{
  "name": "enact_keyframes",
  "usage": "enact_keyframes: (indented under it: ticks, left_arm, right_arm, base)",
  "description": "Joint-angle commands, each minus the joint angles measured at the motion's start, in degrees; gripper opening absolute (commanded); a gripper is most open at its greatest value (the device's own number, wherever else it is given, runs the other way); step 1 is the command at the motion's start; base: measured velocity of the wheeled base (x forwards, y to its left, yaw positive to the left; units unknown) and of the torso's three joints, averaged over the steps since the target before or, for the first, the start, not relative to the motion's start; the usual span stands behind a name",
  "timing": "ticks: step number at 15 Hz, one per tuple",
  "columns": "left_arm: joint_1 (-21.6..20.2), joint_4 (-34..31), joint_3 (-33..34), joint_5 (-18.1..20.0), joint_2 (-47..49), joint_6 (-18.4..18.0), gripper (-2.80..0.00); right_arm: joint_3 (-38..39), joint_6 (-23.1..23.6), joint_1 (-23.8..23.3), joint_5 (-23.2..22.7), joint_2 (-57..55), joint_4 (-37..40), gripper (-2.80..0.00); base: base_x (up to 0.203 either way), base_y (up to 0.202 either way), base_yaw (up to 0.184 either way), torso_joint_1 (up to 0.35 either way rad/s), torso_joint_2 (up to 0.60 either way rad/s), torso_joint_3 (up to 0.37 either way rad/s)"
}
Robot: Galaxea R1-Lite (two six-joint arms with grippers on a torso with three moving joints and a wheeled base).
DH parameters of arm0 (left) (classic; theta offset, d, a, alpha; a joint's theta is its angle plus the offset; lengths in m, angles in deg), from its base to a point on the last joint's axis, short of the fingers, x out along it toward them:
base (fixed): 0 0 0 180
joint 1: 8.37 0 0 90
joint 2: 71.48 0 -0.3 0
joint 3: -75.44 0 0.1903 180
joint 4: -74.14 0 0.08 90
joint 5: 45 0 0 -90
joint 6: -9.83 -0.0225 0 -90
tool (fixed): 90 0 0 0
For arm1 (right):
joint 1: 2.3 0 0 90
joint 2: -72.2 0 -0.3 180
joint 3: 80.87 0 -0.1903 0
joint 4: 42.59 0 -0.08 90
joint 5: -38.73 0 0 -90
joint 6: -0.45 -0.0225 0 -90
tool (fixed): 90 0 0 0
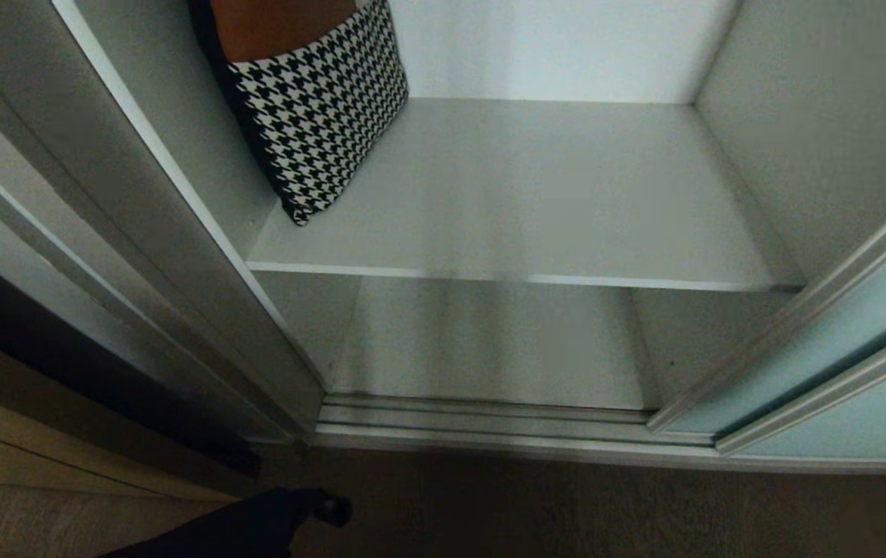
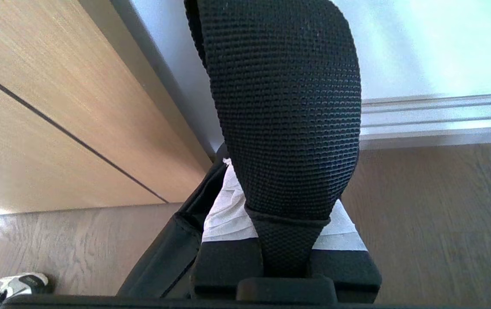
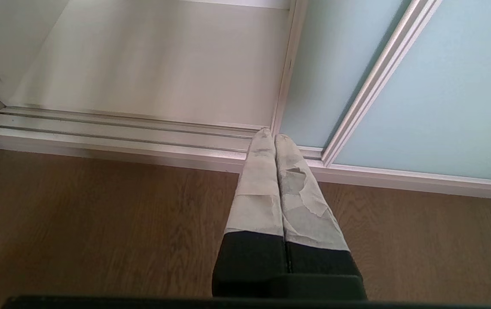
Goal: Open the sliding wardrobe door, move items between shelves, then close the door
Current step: Place the bag on the lower shelf
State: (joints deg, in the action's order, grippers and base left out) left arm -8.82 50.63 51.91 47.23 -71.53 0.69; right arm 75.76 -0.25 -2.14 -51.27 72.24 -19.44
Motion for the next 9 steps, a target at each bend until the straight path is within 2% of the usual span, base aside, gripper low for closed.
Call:
enact_keyframes:
  ticks: [1, 6, 9]
  left_arm:
    - [0.01, -0.31, 0.07, 0.05, 0.22, -0.09, -2.80]
    - [0.01, -0.31, 0.07, 0.05, 0.31, 0.09, -2.80]
    - [0.01, -0.31, 0.07, 0.05, 0.31, 0.27, -2.80]
  right_arm:
    - [0.00, 0.00, 0.02, 0.00, 0.04, -0.04, -2.80]
    - [0.00, 0.00, 0.02, 0.00, 0.04, -0.04, -2.80]
    - [0.00, 0.00, 0.02, 0.00, 0.04, -0.04, -2.80]
  base:
    - [0.000, 0.000, 0.000, 0.000, 0.00, 0.000]
    - [0.000, 0.000, 0.000, 0.000, 0.00, 0.000]
    - [0.000, 0.000, 0.000, 0.001, 0.00, -0.107]
